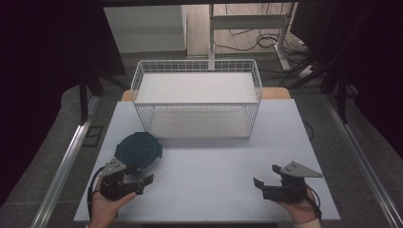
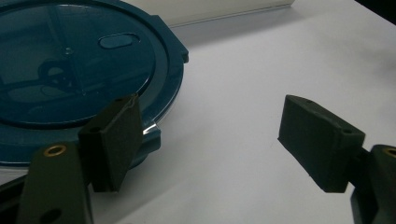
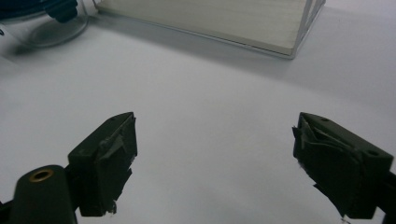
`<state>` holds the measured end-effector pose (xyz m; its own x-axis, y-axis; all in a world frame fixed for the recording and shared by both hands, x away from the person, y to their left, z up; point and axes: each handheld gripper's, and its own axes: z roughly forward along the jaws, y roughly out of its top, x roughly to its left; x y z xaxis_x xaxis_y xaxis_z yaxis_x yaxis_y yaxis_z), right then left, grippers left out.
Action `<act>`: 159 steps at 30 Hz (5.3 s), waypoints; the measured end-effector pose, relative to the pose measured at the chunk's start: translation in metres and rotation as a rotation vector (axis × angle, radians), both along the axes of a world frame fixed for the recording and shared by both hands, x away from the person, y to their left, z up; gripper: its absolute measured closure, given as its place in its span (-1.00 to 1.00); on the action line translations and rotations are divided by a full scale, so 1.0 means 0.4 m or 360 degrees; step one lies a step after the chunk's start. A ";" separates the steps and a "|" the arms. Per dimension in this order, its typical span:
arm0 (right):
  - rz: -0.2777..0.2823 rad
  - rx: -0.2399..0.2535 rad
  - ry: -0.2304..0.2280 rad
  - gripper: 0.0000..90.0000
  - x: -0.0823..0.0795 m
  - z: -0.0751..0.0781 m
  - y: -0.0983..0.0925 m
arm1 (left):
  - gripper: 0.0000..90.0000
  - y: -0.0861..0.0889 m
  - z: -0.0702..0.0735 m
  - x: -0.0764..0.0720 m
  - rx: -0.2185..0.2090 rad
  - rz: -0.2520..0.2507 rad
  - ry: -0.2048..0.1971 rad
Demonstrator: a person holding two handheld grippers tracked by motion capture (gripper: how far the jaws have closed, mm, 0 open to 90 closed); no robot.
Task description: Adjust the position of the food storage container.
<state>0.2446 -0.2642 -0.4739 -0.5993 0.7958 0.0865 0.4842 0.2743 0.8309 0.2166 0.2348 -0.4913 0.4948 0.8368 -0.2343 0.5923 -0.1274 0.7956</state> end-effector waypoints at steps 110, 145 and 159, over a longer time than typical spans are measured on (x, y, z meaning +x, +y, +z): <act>-0.0033 -0.0085 0.0085 -0.43 0.021 -0.021 -0.044 | 0.99 0.259 0.039 0.292 0.0346 0.0381 0.0427; -0.0043 -0.0098 0.0094 -0.43 0.024 -0.024 -0.045 | 1.00 0.248 -0.003 0.323 0.0358 0.0243 0.0472; -0.0042 -0.0099 0.0096 -0.43 0.024 -0.024 -0.044 | 1.00 0.201 -0.001 0.325 0.0379 0.0178 0.0456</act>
<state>0.2544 -0.2818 -0.4835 -0.5734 0.8161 0.0718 0.5404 0.3109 0.7819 0.3467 0.3152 -0.4915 0.3402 0.9295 -0.1424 0.8070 -0.2108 0.5517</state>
